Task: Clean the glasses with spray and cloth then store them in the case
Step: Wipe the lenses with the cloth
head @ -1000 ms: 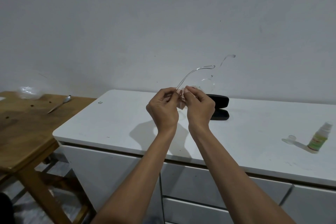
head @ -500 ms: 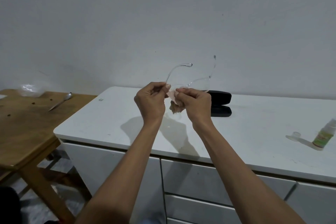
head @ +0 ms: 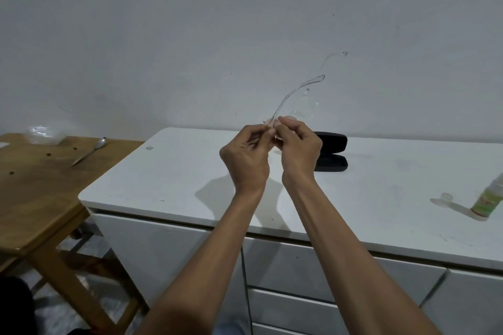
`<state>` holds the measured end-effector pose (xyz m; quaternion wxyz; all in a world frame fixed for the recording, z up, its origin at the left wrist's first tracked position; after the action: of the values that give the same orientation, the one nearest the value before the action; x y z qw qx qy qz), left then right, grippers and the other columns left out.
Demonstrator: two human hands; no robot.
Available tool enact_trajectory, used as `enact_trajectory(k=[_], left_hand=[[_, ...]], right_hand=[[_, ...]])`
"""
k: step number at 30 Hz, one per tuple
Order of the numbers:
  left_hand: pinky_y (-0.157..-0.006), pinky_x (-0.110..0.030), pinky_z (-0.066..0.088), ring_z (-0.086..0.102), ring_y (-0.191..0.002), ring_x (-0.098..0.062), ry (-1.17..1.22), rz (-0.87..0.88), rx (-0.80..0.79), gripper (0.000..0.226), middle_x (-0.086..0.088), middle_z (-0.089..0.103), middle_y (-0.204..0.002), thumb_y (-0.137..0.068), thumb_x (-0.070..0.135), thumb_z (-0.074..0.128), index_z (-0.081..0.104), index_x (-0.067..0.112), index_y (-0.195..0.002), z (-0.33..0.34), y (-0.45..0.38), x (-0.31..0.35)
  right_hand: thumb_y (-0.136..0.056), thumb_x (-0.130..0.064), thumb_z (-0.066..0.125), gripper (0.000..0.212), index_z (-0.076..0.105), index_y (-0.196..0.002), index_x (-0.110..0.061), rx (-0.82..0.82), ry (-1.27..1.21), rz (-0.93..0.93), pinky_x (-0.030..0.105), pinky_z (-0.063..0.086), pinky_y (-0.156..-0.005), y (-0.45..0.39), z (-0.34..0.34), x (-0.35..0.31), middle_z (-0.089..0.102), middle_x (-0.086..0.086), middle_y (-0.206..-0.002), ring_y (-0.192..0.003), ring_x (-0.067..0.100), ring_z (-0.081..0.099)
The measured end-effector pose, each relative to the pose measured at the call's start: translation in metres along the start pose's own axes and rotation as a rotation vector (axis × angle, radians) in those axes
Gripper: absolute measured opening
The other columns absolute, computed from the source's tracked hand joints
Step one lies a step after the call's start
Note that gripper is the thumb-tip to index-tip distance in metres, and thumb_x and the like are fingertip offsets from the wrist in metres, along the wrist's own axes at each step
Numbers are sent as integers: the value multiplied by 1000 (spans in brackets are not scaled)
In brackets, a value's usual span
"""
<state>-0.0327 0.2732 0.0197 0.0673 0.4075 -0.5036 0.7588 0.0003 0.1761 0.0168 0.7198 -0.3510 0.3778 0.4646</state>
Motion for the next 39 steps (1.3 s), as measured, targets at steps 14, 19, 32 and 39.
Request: enact_trajectory(k=[14,19,32,39], left_hand=[[-63,-26,57,71,-59,-17,92,-232,-52,5,-11,73,-68,-83,-1,80,75,-4,-84,-11,-7,-26],[-68,-42,63,74,-66,-24,48,-148,-45,8,-5,76,-75,-83,8,83,75,5,-85,-2,0,-20],[-63,-18,57,72,-62,-4,47,-27,-66,5,7,72,-71,-84,-2,79,75,0,-83,6,-8,-5],[-67,-26,59,74,-66,-16,17,-116,-96,6,-3,75,-71,-82,1,80,76,4,-82,-7,-17,-21]], right_hand=[[-85,7,69,13,78,-81,-2,-216,240,-6,44,59,-64,4,-16,-7,72,12,-69,-60,29,67],[-84,-2,73,10,80,-89,-7,95,190,-147,26,57,-65,5,-19,-1,77,0,-84,-71,12,75],[-87,10,71,8,76,-91,6,-86,71,-102,20,57,-57,-9,-5,-13,72,8,-96,-69,13,73],[-88,9,69,6,74,-90,9,-329,187,42,40,61,-67,-11,-14,-10,68,31,-81,-61,35,67]])
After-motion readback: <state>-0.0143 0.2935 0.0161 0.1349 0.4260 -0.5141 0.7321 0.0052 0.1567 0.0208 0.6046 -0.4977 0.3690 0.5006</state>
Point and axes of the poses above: each hand's wrist, its own y-axis away from the middle knuckle, its own z-axis out of the palm, x = y × z, the point moved 3 cm from there along -y, towards the middle knuckle
